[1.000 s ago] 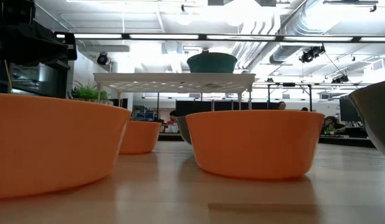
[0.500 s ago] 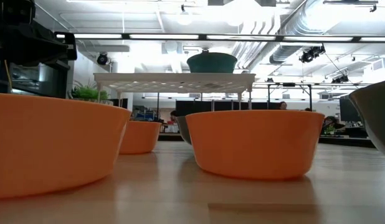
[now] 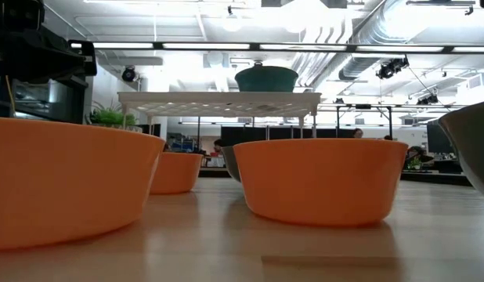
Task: Pick & Place Mini bowls
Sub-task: Stack the bottom white patterned bowl on the white patterned bowl on the shelf
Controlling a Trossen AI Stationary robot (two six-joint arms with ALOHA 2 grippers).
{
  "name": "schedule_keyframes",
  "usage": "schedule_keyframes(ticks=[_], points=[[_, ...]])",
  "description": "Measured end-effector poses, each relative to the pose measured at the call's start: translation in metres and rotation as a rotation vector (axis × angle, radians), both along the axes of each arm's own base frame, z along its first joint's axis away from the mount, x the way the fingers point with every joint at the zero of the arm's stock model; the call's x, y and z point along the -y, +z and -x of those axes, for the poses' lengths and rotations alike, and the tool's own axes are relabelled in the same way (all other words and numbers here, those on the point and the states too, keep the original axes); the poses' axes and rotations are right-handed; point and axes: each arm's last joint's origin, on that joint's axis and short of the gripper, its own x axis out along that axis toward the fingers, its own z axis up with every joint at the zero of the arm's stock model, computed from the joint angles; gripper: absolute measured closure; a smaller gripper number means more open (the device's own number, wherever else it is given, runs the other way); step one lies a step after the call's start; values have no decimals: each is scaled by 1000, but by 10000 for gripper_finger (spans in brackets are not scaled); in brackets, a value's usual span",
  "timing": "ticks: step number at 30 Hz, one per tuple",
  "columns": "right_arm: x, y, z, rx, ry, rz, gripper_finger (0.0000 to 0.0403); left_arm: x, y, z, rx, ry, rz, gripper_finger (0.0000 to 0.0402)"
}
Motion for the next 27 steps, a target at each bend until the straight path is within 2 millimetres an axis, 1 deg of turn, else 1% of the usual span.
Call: schedule_keyframes(ticks=[9, 15, 27], points=[[0, -1, -1, 4, -2, -9, 266, 0, 0, 0, 0, 0, 0, 401], [-3, -6, -2, -9, 4, -25, 266, 0, 0, 0, 0, 0, 0, 401], [-3, -8, -3, 5, -13, -11, 266, 0, 0, 0, 0, 0, 0, 401]])
